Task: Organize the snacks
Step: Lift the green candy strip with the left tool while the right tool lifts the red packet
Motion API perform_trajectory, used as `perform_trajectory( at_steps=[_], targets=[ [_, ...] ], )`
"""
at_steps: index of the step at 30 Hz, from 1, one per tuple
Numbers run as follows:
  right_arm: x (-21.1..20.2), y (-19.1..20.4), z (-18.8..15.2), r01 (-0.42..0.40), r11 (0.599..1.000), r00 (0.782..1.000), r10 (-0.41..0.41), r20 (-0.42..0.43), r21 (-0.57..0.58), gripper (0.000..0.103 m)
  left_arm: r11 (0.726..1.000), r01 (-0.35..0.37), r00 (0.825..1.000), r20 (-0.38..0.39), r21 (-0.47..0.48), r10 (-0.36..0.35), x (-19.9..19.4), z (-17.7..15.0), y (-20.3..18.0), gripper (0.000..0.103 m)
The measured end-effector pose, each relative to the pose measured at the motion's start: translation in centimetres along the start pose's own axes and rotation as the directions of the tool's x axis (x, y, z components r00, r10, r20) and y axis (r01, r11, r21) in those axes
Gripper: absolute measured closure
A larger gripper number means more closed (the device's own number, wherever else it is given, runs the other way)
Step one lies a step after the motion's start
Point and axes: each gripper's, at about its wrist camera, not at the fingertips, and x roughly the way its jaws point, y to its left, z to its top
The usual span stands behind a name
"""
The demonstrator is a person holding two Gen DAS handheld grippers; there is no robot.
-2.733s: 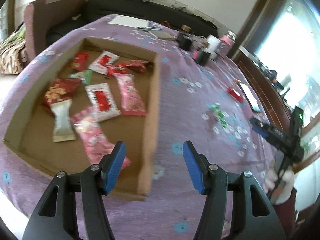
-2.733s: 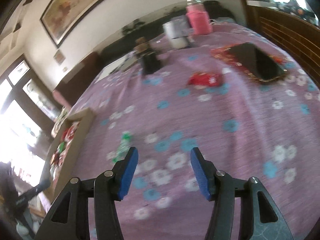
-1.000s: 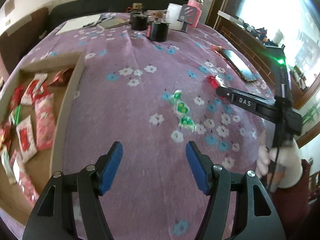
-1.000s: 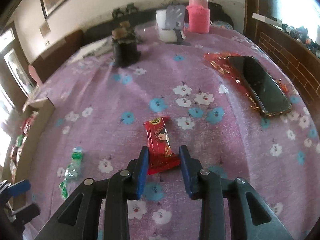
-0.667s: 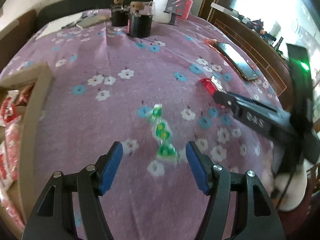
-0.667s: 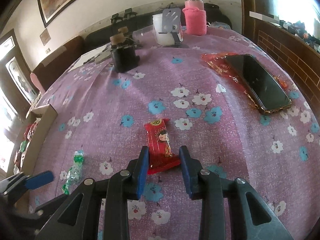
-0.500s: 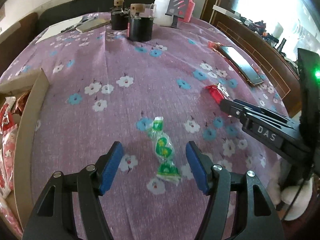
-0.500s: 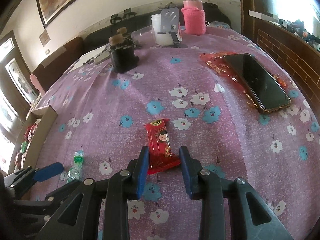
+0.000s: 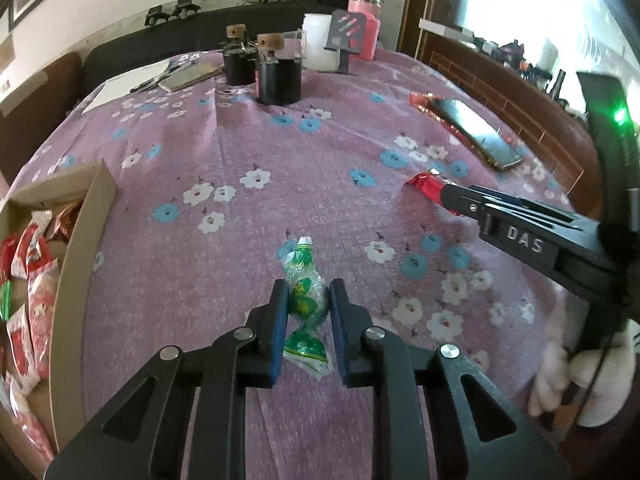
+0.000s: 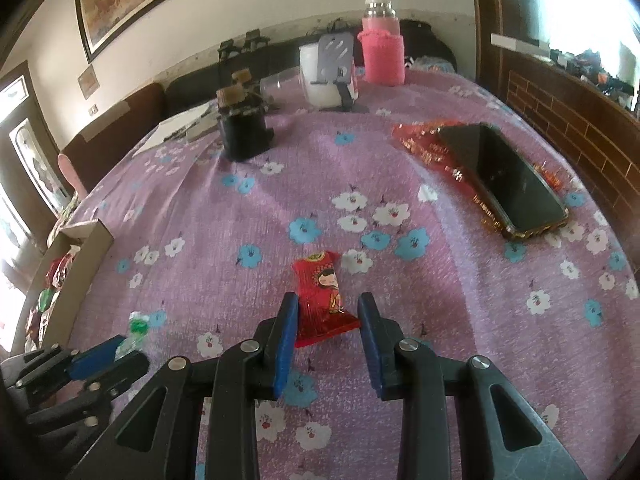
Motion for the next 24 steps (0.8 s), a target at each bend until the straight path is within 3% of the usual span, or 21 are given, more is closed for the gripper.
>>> perform_trajectory(
  at_steps=[10,17,24],
  targets=[
    [-0.4,0.0,0.2,0.006,1.000,1.000,-0.006,0.028,0.001,0.071,0.997,0.046,0.999,0.028,-0.058,-0.044,-4.0,-1.6,1.3,0.086],
    [-0.8,0.1,0.0,-0.006,1.000,0.999,0.006,0.052,0.000,0.071,0.995,0.035,0.998,0.047,-0.093,-0.031,-5.8,-2.5,3.1,0.085],
    [-0.7,0.8,-0.1,0.033,0.999,0.998,-0.031,0.061,-0.029,0.071,0.987,0.018,0.998,0.064,-0.160,-0.008,-7.3,-3.8,6.1,0.085]
  ],
)
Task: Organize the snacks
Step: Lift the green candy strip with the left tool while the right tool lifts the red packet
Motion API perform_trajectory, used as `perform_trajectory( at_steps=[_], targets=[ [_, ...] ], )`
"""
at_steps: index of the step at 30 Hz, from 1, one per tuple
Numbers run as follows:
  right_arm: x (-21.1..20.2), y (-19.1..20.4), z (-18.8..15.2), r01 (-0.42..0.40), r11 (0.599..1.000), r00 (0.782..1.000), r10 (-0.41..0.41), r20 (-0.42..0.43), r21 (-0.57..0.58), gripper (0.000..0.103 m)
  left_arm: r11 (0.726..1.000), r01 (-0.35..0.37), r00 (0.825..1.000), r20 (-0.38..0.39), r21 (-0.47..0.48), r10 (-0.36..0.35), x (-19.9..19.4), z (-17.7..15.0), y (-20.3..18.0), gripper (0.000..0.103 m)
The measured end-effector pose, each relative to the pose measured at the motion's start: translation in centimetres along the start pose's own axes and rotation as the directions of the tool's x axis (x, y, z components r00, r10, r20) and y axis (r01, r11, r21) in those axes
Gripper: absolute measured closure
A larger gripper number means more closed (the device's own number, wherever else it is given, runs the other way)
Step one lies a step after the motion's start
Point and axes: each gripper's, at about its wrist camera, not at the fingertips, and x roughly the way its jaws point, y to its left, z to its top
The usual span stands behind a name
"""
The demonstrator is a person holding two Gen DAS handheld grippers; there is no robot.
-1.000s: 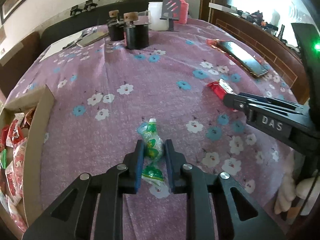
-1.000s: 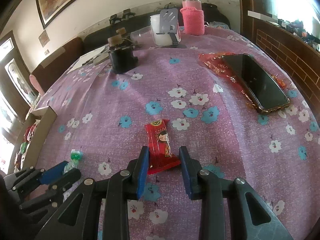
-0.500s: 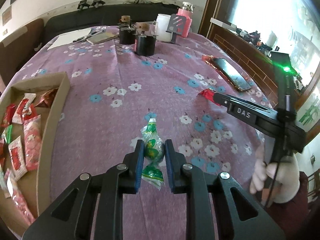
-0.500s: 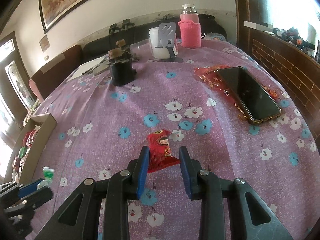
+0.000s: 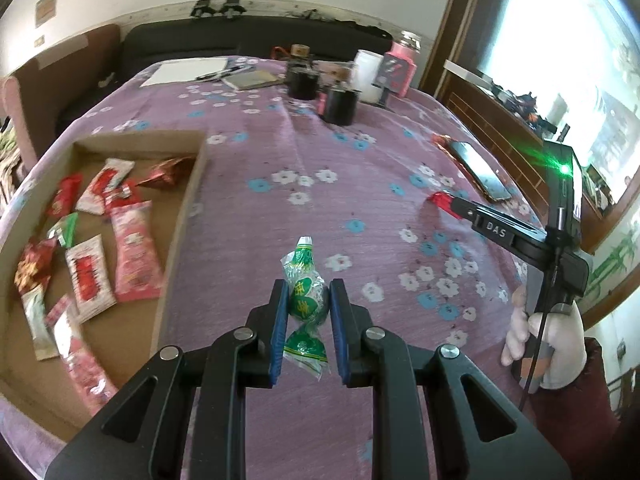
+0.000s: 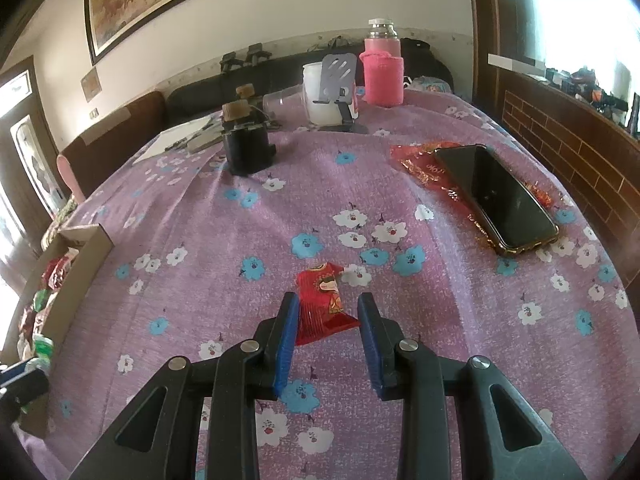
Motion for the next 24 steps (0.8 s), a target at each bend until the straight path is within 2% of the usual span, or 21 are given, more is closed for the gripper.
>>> perform_trajectory(
  at_steps=[5,13,17,18,22,24],
  targets=[
    [-0.2,0.2,-0.1,0.012,1.000,1.000,-0.012,-0.012,0.001,0.071,0.999,-0.014,1.000,0.013,-0.031,0.015,-1.3,-0.7,2.1,0.085],
    [-3.3,2.6,-1.3,-0.067,0.998,0.998,0.067,-0.005,-0.001,0.073,0.998,-0.015,1.000,0.018,-0.066,0.016,-2.1,-1.4,3.8,0.085],
    [-4.3,4.4,-1.7,-0.085,0.996,0.996,0.085,0.000,-0.041,0.087,0.998,-0.009,1.000,0.023,-0.068,0.011,-2.5,-1.7,4.0,0.085],
    [-4.3,4.8,-1.8,-0.089,0.995,0.996,0.089,-0.005,-0.052,0.087,0.998,-0.007,1.000,0.025,-0.070,0.008,-2.7,-1.7,4.1,0.085],
    [-4.8,4.4,-2.0,-0.098,0.995,0.995,0.098,0.012,-0.021,0.086,0.998,0.005,1.000,0.028,-0.069,-0.003,-3.2,-2.0,4.2,0.085],
    [-5.1,3.0,-1.8,-0.098,0.995,0.995,0.097,0.024,0.034,0.079,0.998,0.011,0.999,0.032,-0.068,-0.009,-3.5,-2.2,4.3,0.085]
  ],
)
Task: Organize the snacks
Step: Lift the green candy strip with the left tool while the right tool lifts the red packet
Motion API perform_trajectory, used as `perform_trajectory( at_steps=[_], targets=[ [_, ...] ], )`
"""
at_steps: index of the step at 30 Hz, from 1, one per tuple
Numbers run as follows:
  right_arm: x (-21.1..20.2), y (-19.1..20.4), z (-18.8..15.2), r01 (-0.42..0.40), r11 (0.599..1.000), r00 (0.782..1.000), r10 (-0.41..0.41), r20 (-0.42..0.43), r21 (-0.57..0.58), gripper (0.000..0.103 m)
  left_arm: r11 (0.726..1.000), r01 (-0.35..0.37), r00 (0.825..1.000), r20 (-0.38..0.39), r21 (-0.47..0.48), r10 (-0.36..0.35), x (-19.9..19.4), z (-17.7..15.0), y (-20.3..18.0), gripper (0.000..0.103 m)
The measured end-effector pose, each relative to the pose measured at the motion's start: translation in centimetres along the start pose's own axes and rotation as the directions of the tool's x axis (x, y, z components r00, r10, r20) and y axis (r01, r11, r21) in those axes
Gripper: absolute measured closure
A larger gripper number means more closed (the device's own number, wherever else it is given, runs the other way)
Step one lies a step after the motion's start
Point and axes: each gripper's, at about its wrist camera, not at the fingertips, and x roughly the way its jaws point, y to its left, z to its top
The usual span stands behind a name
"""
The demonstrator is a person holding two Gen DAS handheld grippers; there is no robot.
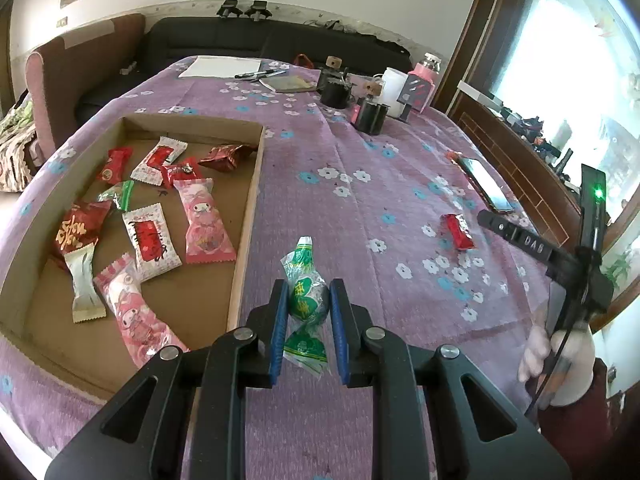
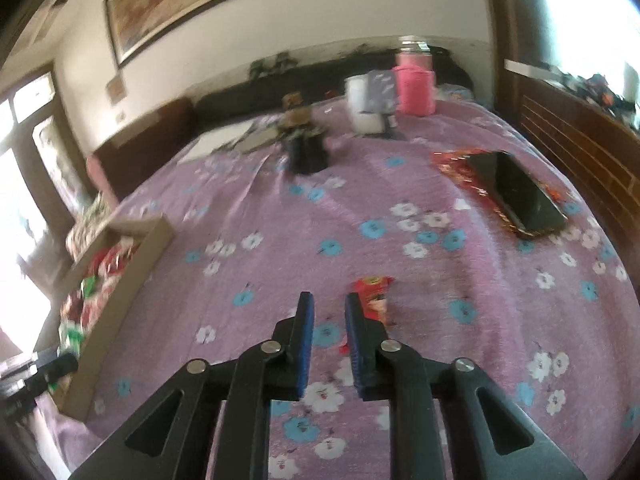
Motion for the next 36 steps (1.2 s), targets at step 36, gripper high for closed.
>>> perform_trajectory(
  at_steps=[36],
  targets=[
    [0.5,3.0,0.2,-0.046,0.996,0.995,0.038,-0.097,-0.081,0.082,0.999,0.035,0.999,-0.015,0.001,-0.035,-0.6,-0.9,-0.1,0.085]
  ],
)
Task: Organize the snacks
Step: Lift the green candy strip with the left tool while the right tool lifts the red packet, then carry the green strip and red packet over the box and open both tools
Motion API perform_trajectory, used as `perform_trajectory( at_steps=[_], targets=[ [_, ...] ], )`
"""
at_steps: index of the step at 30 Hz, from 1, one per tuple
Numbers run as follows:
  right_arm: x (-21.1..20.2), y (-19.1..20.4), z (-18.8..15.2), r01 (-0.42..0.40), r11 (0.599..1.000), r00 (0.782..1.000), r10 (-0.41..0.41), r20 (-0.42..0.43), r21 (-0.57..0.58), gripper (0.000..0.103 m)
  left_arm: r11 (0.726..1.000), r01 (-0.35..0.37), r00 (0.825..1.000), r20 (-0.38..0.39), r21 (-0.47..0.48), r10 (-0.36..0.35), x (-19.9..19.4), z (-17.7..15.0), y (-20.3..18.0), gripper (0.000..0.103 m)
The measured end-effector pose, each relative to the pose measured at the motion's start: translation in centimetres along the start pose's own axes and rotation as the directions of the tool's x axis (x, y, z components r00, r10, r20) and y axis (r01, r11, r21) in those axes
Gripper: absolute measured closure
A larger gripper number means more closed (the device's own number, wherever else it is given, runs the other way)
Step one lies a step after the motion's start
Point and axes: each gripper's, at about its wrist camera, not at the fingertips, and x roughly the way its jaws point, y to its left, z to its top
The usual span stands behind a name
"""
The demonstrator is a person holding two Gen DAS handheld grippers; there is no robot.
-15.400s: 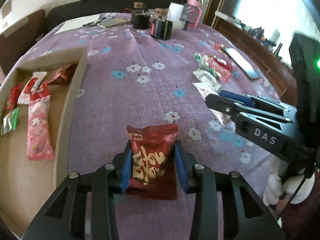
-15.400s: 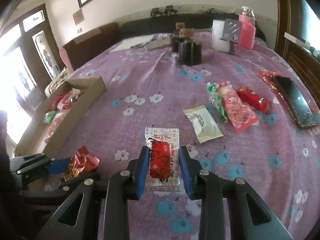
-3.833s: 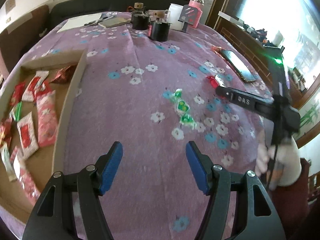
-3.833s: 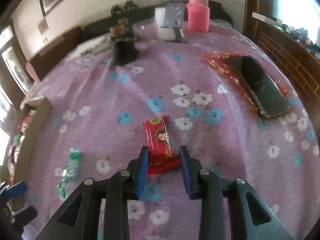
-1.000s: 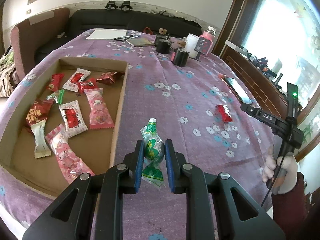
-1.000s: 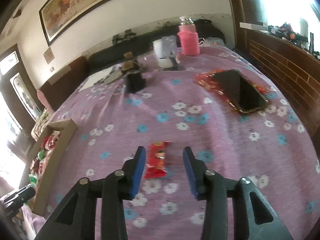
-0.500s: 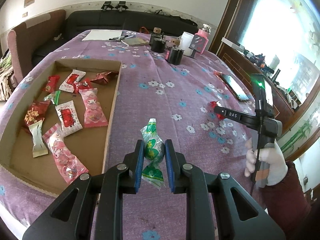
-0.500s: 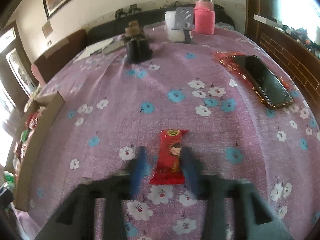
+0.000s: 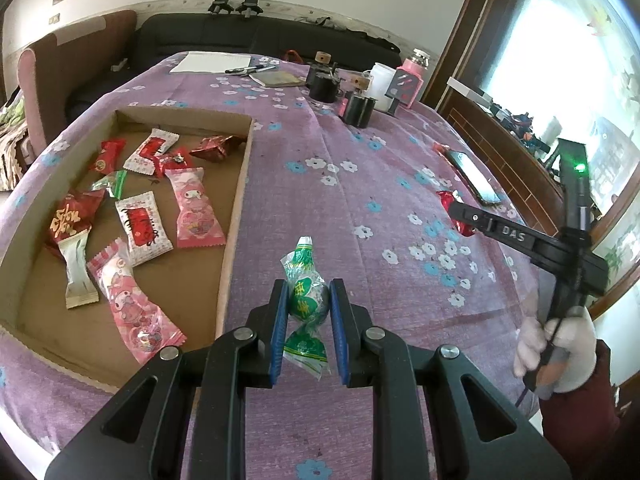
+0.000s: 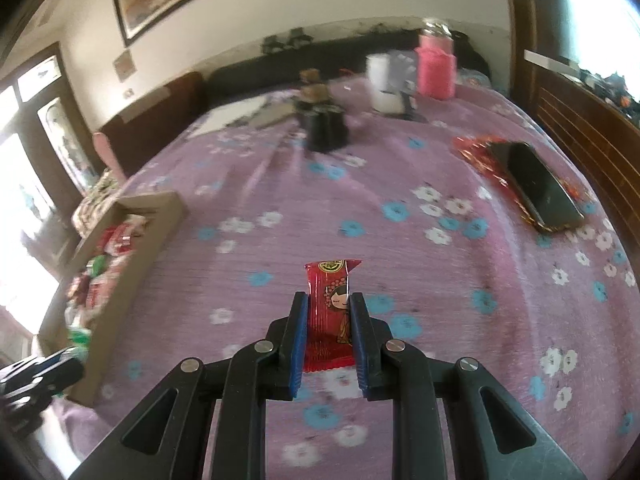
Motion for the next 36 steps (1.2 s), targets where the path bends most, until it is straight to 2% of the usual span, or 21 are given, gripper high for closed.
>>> perform_trajectory(
  at_steps=[7,19,30,36],
  targets=[
    [-0.8,4.6,0.0,-0.086,0.994,0.996,0.087,0.004,-0.069,0.082,0.999,-0.014,1.000,0.010,-0.041,0.015,-0.5,0.0,1.8,0.085],
    [-0.7,9.3,-0.4,-0.155,0.980,0.988,0.155,-0.010,-0.128,0.082,0.993,-0.021,0.999,0.043,-0.115,0.026,-2.0,0.3,5.3,0.085],
    [-0.4,13.4,-0.4,-0.214,0.961,0.977,0.211,-0.033,-0.176,0.082,0.971,-0.054,0.992,0.096,-0.233,0.078,-4.6,0.6,11.1,0.085],
    [0.5,15.9,-0.6,-0.250,0.947,0.968,0.243,-0.060,-0.202,0.082,0.954,-0.072,0.990,0.093,-0.289,0.103,-4.8,0.4,13.9,0.085]
  ],
)
